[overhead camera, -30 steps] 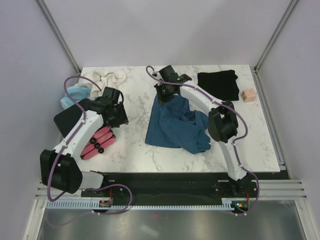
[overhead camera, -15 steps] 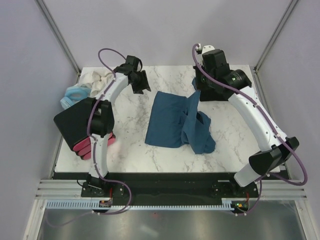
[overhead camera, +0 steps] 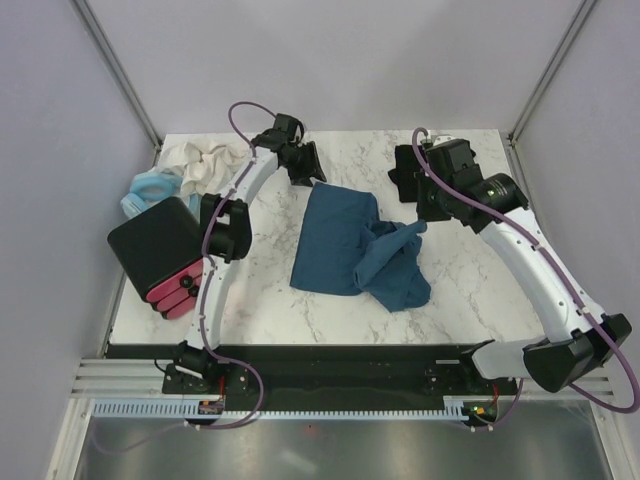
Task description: Fold and stack the t-shirts
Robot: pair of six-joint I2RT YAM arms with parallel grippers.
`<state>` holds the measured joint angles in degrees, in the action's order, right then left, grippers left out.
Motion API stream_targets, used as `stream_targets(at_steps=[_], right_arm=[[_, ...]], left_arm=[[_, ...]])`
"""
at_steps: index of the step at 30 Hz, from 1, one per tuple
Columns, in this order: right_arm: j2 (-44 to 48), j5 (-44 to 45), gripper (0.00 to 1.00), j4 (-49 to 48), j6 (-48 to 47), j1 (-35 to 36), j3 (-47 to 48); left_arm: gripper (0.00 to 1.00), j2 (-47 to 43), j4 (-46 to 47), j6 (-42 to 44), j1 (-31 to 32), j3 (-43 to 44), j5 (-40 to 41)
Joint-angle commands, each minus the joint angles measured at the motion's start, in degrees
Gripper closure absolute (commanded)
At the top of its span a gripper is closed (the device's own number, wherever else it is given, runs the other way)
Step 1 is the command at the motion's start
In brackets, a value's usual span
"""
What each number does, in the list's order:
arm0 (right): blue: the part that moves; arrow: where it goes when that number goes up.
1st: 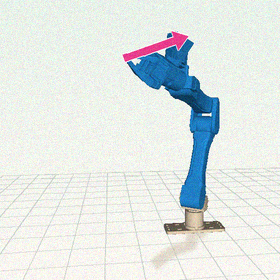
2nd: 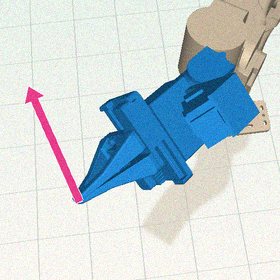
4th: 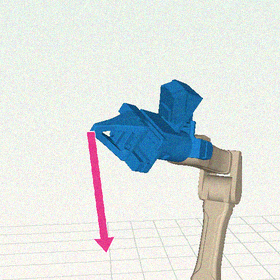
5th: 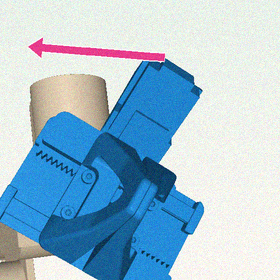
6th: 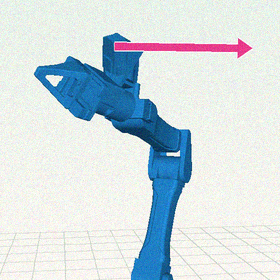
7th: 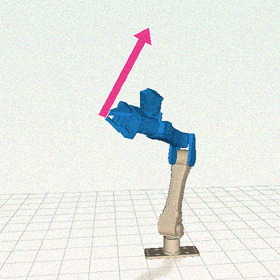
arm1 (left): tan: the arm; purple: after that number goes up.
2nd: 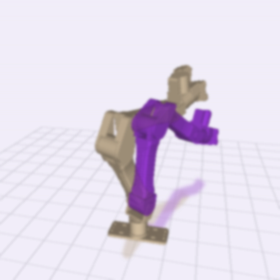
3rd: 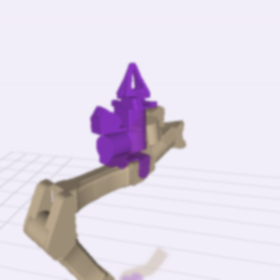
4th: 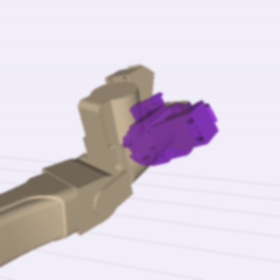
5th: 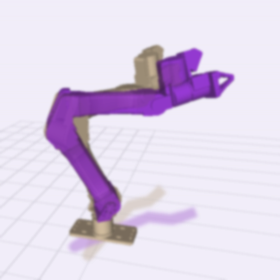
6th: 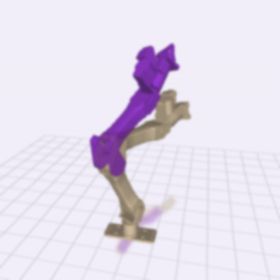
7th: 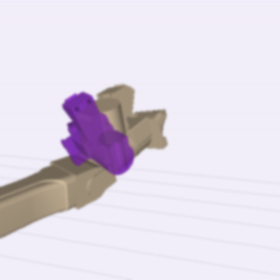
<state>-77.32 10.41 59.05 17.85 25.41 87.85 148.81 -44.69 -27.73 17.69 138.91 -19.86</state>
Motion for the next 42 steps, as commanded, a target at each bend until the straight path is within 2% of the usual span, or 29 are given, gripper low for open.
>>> stream_targets(at_steps=[1, 7, 10, 19, 28, 39, 42], right_arm=[[2.70, 0.66, 1.00, 1.25, 1.58, 0.08, 0.03], [2.17, -0.74, 1.00, 1.34, 1.40, -0.01, 2.49], [2.61, -1.54, 1.00, 1.42, 1.58, -0.01, 2.94], [4.46, -3.12, 1.00, 1.95, 0.61, -1.32, -0.05], [2.26, -6.10, 1.00, 1.69, -1.50, -3.35, -0.40], [1.03, -9.27, 1.00, 0.46, -2.82, -7.74, 0.04], [1.29, -10.32, 1.00, 0.10, -3.08, -9.15, 0.21]], left_arm=[[0.45, 0.51, 0.74, 2.94, 2.51, 2.33, -0.54], [0.45, 1.39, -1.10, 5.49, 6.20, 0.31, 9.91], [0.46, 1.92, -0.58, 2.95, 6.56, 0.31, 13.08], [0.46, -0.36, 5.04, 3.47, 6.48, 5.14, 23.01], [0.46, 2.36, 5.49, 3.82, 5.95, 4.70, 20.92], [0.45, 5.78, 1.62, 3.38, 7.62, 2.15, 18.98], [0.50, 6.58, 0.31, 2.42, 7.79, 2.06, 19.06]])
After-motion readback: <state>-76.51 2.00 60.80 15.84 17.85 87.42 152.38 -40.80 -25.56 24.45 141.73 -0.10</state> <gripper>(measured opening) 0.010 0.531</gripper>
